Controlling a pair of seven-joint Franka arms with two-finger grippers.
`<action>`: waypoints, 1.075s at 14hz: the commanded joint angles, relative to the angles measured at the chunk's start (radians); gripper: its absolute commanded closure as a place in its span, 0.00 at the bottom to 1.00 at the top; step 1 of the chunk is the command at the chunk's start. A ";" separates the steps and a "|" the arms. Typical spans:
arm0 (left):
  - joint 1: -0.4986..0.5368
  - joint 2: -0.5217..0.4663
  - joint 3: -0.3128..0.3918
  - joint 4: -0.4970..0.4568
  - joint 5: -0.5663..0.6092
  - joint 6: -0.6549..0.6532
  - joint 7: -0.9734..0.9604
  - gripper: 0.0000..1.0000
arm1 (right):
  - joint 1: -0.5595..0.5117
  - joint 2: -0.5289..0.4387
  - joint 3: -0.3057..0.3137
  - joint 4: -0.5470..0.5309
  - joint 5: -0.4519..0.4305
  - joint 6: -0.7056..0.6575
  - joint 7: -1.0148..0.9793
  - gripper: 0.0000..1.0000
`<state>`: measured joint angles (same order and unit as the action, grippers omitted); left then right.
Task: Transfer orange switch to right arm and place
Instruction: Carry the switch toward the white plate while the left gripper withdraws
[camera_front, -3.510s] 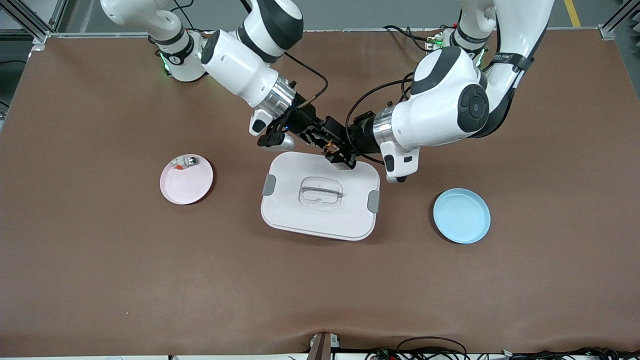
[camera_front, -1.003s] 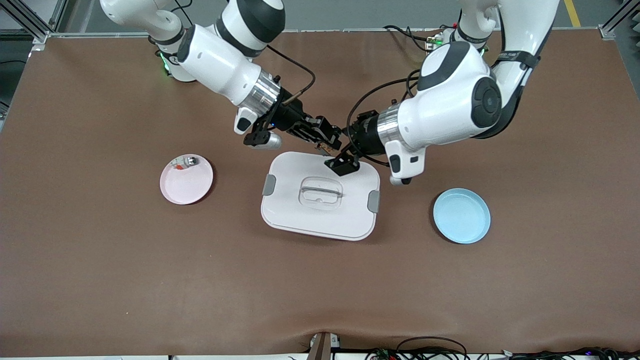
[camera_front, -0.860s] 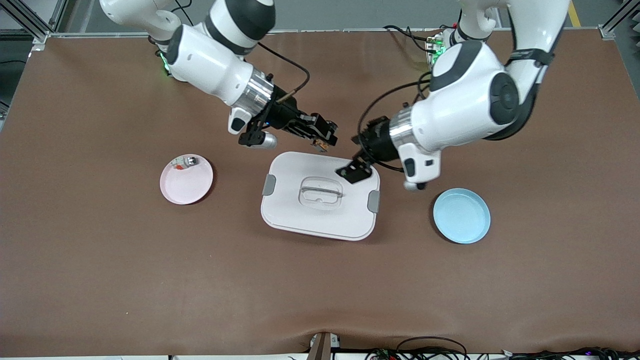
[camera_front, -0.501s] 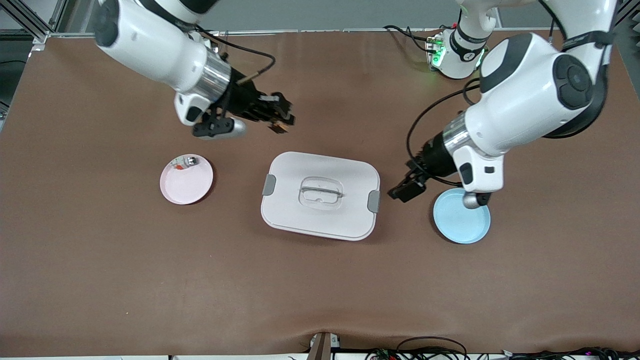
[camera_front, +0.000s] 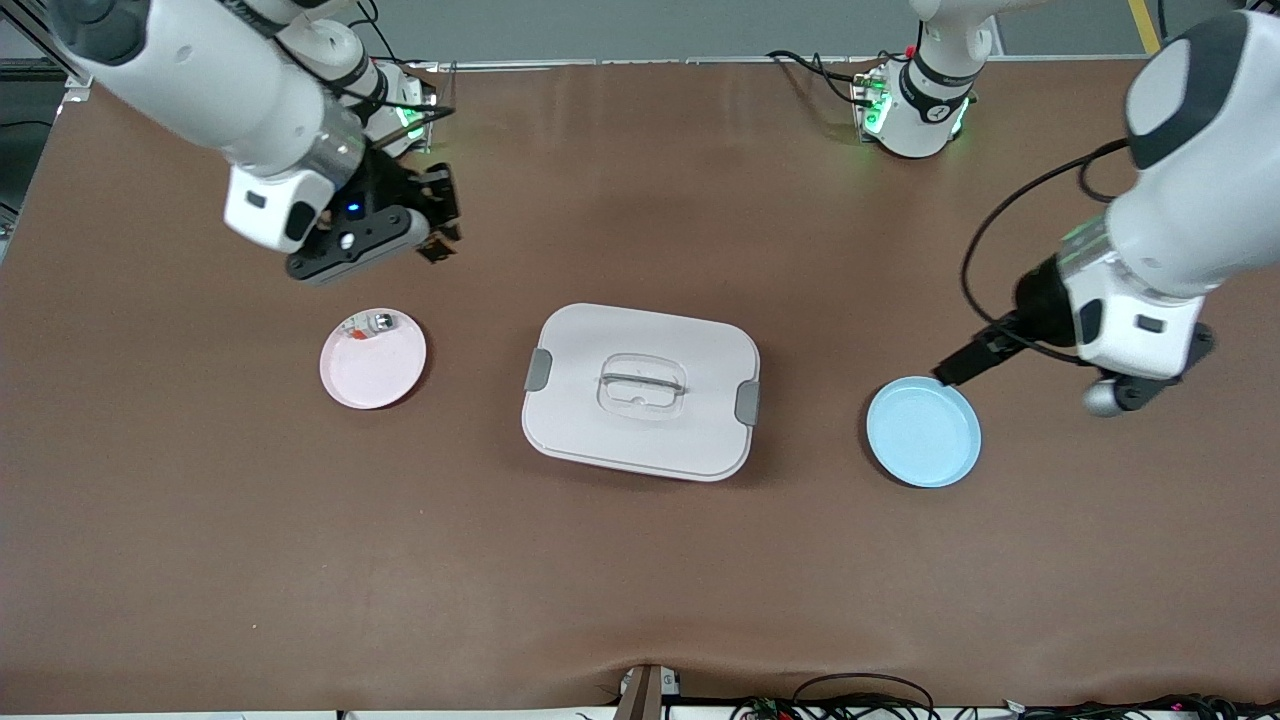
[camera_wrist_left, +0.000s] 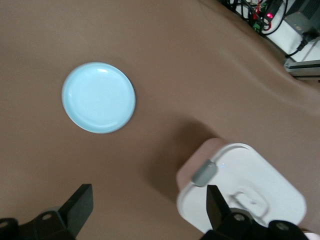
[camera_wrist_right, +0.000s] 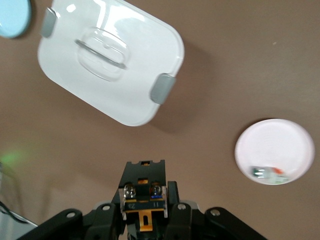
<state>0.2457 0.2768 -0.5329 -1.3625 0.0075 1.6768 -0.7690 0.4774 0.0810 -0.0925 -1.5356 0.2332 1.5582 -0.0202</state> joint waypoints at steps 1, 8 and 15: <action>0.044 -0.039 -0.002 -0.014 0.048 -0.049 0.153 0.00 | -0.066 -0.023 0.011 -0.006 -0.089 -0.056 -0.263 1.00; 0.069 -0.164 0.066 -0.076 0.077 -0.115 0.451 0.00 | -0.209 -0.116 0.011 -0.259 -0.248 0.139 -0.916 1.00; -0.216 -0.327 0.387 -0.243 0.054 -0.100 0.617 0.00 | -0.270 -0.181 0.011 -0.638 -0.321 0.554 -1.125 1.00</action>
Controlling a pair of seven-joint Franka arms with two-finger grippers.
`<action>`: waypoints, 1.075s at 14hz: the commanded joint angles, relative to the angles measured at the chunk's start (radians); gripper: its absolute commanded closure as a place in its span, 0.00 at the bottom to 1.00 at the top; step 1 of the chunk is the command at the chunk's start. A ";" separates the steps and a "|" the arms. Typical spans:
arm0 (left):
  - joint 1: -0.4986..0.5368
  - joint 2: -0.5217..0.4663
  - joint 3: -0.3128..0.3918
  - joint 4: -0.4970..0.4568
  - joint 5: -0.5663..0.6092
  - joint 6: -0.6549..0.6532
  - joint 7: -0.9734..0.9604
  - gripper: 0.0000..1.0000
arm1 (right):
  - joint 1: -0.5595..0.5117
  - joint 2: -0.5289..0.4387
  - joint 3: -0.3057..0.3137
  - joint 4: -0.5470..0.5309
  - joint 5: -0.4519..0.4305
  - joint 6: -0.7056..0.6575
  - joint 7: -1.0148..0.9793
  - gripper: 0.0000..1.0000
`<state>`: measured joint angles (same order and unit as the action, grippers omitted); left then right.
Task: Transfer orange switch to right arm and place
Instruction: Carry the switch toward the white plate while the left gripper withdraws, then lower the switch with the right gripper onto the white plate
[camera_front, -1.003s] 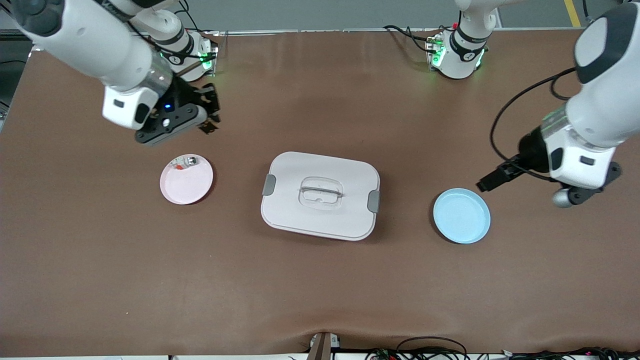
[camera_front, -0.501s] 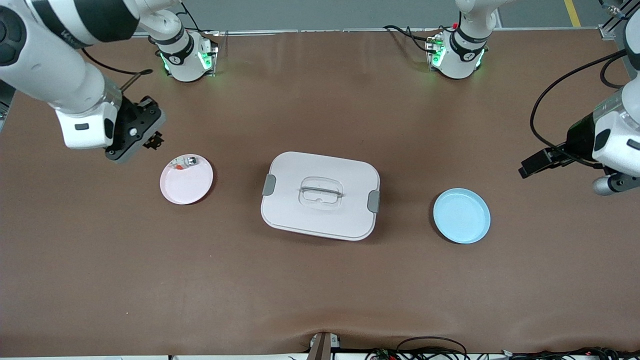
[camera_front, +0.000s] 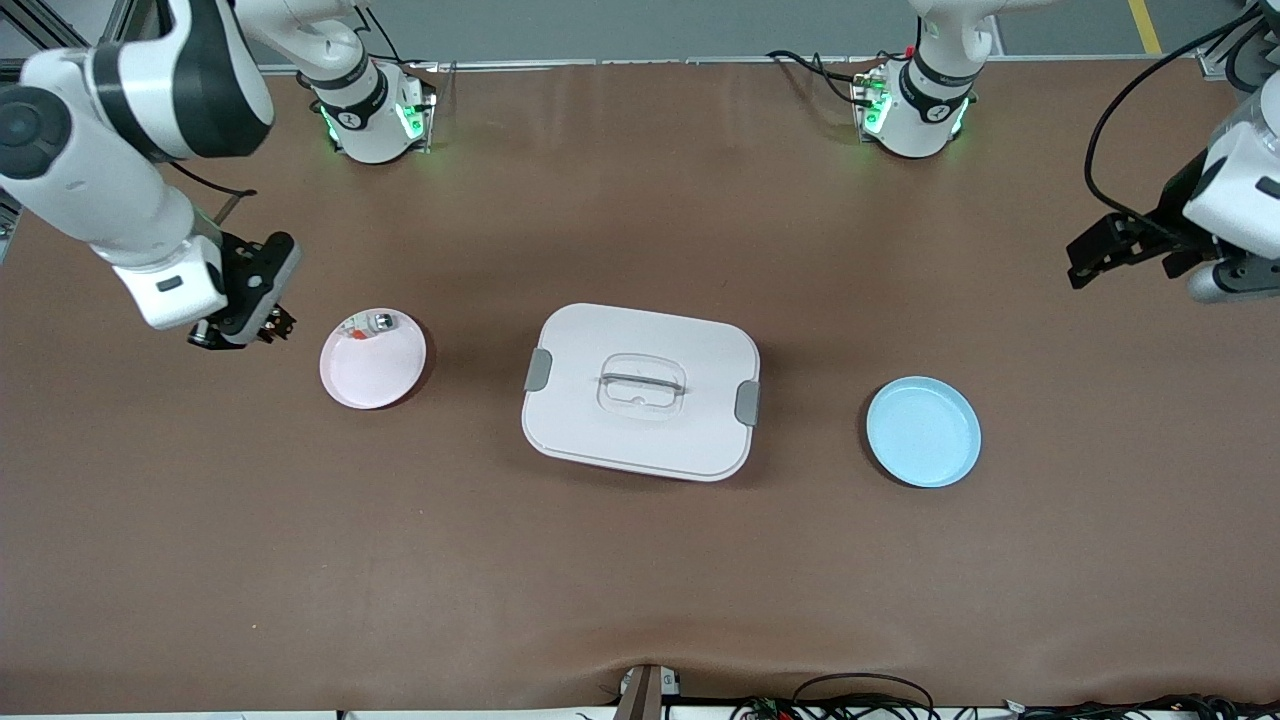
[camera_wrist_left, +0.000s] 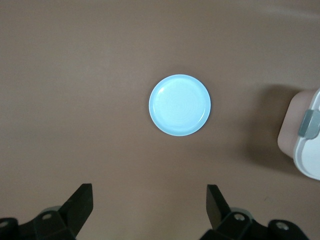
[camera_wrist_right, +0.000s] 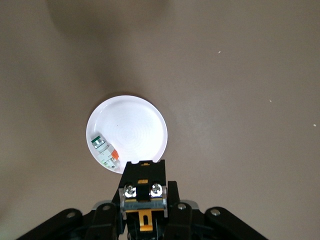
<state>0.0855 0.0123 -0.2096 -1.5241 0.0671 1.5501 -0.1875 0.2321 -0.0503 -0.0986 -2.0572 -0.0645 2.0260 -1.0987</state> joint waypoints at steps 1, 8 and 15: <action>-0.076 -0.072 0.084 -0.088 -0.012 0.028 0.036 0.00 | -0.024 -0.048 0.017 -0.157 -0.024 0.135 -0.053 1.00; -0.075 -0.066 0.076 -0.080 -0.058 0.030 0.036 0.00 | -0.027 0.092 0.017 -0.181 -0.028 0.201 -0.059 1.00; -0.070 -0.081 0.076 -0.082 -0.061 0.022 0.037 0.00 | -0.056 0.265 0.017 -0.175 -0.029 0.348 -0.147 1.00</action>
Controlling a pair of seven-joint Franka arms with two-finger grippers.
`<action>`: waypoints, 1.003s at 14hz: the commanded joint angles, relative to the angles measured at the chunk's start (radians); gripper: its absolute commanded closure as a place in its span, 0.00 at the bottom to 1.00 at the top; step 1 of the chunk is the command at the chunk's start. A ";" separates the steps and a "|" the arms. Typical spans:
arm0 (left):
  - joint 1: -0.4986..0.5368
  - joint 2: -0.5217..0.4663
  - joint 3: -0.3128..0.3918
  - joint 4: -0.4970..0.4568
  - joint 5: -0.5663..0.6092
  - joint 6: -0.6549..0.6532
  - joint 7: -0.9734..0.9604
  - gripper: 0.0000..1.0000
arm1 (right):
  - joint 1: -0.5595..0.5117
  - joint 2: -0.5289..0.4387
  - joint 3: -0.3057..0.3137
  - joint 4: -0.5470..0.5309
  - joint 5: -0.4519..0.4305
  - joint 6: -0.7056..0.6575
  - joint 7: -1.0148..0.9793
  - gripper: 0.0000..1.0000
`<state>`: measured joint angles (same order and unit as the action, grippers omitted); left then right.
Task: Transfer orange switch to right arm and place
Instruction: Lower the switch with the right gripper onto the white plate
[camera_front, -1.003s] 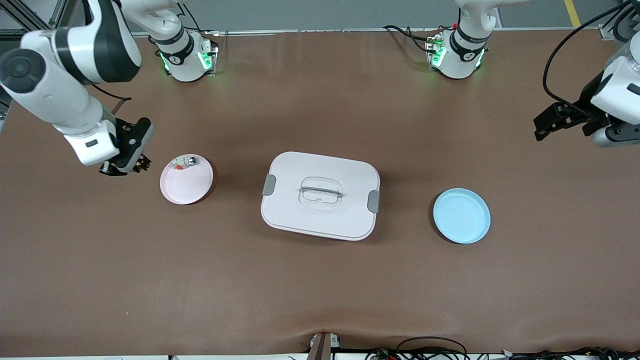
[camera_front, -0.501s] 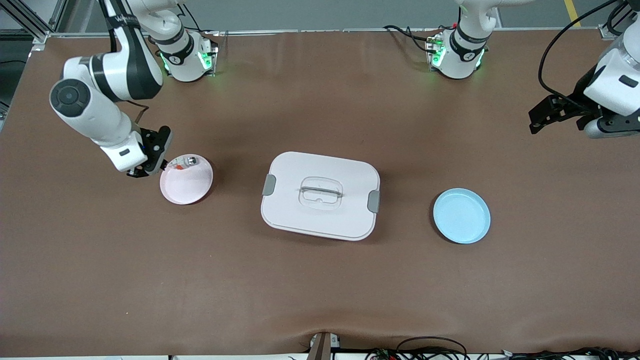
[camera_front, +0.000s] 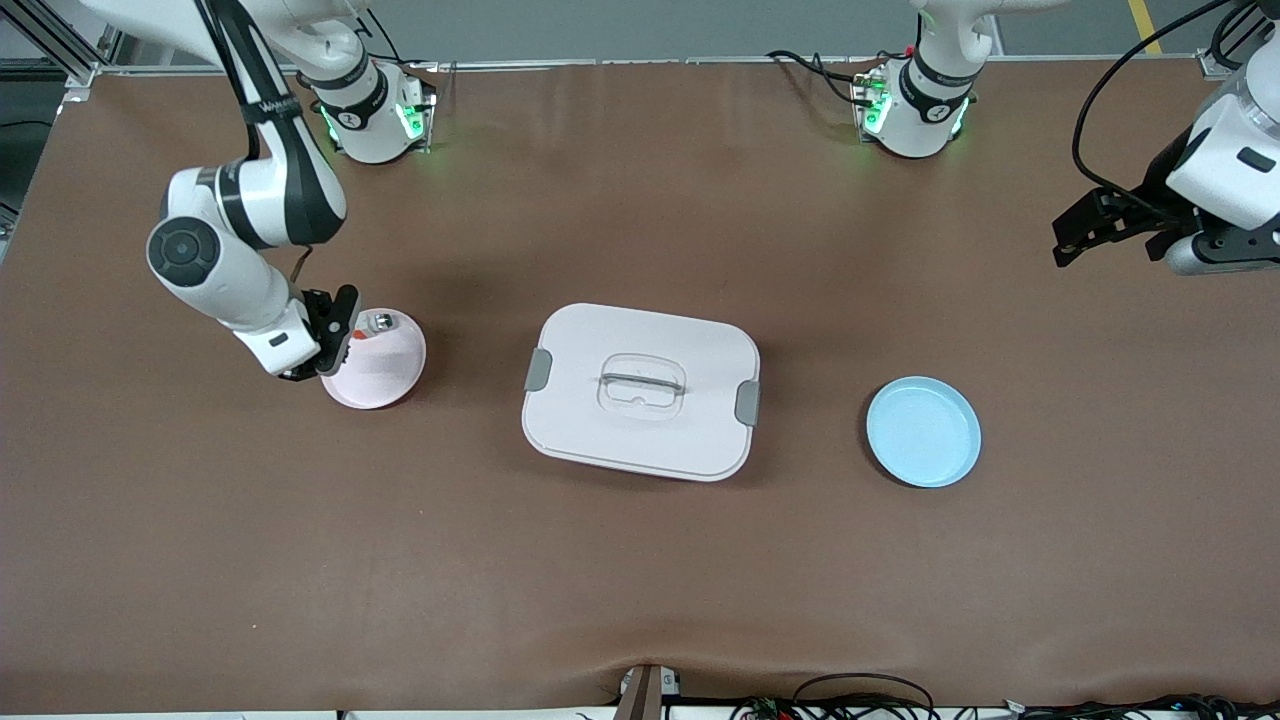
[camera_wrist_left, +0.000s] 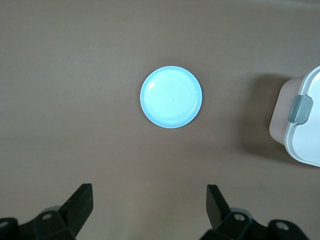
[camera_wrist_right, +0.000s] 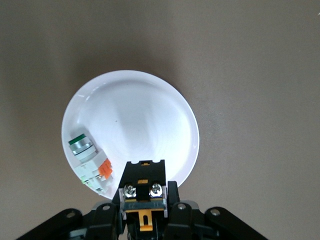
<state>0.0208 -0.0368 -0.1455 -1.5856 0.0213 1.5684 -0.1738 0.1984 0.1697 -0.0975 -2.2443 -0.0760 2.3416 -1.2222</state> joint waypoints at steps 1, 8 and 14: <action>-0.004 -0.034 0.012 -0.022 -0.017 0.004 0.023 0.00 | -0.022 0.074 0.016 0.012 -0.018 0.057 -0.023 1.00; -0.005 -0.037 0.012 -0.024 -0.023 -0.010 0.023 0.00 | 0.000 0.186 0.019 0.009 -0.016 0.159 -0.016 1.00; -0.006 -0.031 0.012 -0.024 -0.021 -0.007 0.023 0.00 | 0.010 0.208 0.021 0.006 -0.008 0.168 -0.010 1.00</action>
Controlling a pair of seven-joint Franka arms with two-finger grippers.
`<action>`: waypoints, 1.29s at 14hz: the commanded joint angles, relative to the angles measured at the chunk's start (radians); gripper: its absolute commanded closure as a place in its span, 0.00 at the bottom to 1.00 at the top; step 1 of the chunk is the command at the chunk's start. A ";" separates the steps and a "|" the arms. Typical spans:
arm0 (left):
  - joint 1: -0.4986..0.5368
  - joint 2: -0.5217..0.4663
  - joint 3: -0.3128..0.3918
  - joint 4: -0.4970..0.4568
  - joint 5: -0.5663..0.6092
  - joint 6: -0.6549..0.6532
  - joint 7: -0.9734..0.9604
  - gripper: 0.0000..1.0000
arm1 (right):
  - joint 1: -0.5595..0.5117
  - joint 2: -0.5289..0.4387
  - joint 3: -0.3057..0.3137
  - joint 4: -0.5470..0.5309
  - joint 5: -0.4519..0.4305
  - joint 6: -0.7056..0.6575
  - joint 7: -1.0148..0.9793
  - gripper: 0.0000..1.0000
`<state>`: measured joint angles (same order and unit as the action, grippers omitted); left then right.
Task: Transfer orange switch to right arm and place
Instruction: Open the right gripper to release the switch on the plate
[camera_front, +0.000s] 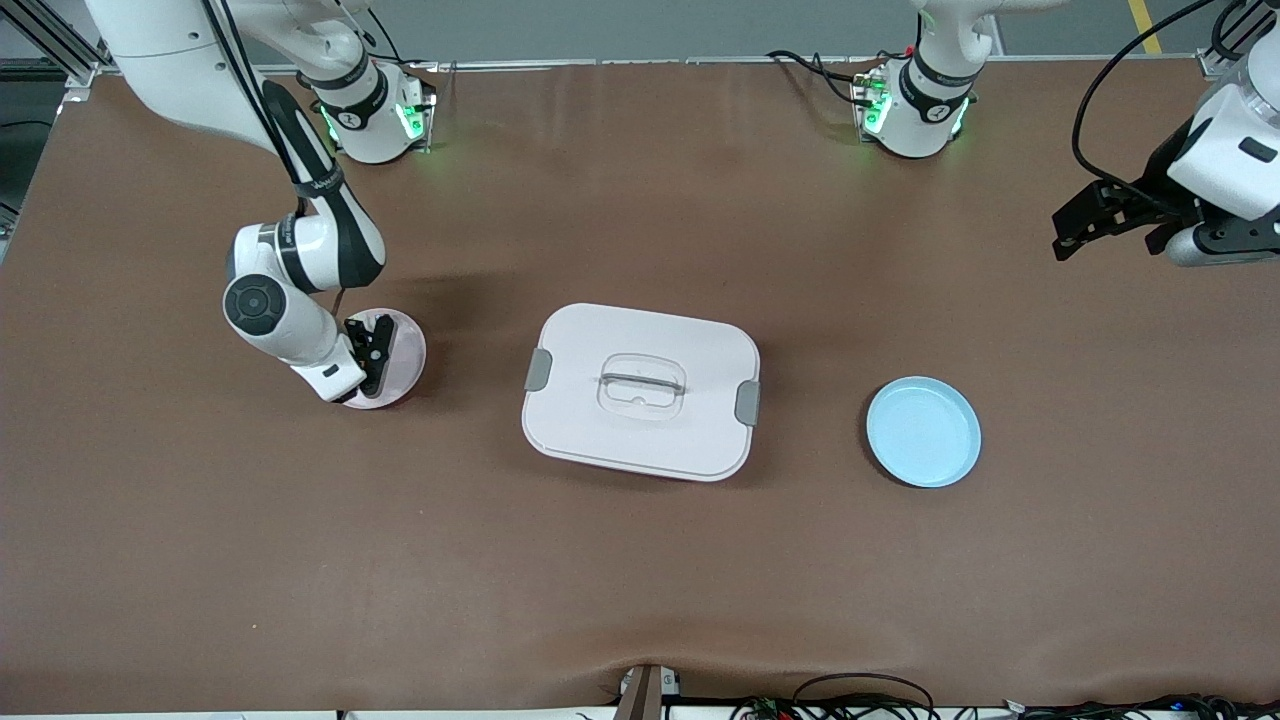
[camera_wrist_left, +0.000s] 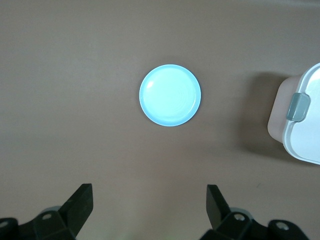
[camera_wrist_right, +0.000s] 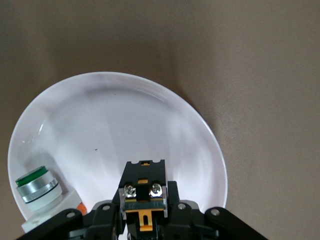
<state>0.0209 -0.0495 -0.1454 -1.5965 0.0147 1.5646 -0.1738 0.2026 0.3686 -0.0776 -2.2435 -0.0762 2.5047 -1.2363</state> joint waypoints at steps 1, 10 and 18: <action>-0.006 -0.018 0.012 -0.013 -0.015 -0.001 0.023 0.00 | 0.006 0.010 0.001 0.004 -0.007 0.005 0.006 1.00; -0.006 -0.015 0.012 -0.011 -0.015 -0.001 0.022 0.00 | 0.006 0.027 0.002 0.002 0.001 0.003 0.034 1.00; -0.007 -0.013 0.012 -0.008 -0.009 -0.003 0.023 0.00 | 0.006 0.016 0.002 0.008 0.001 -0.038 0.032 0.00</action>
<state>0.0209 -0.0495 -0.1453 -1.5991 0.0147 1.5646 -0.1737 0.2048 0.3944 -0.0760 -2.2431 -0.0755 2.4964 -1.2196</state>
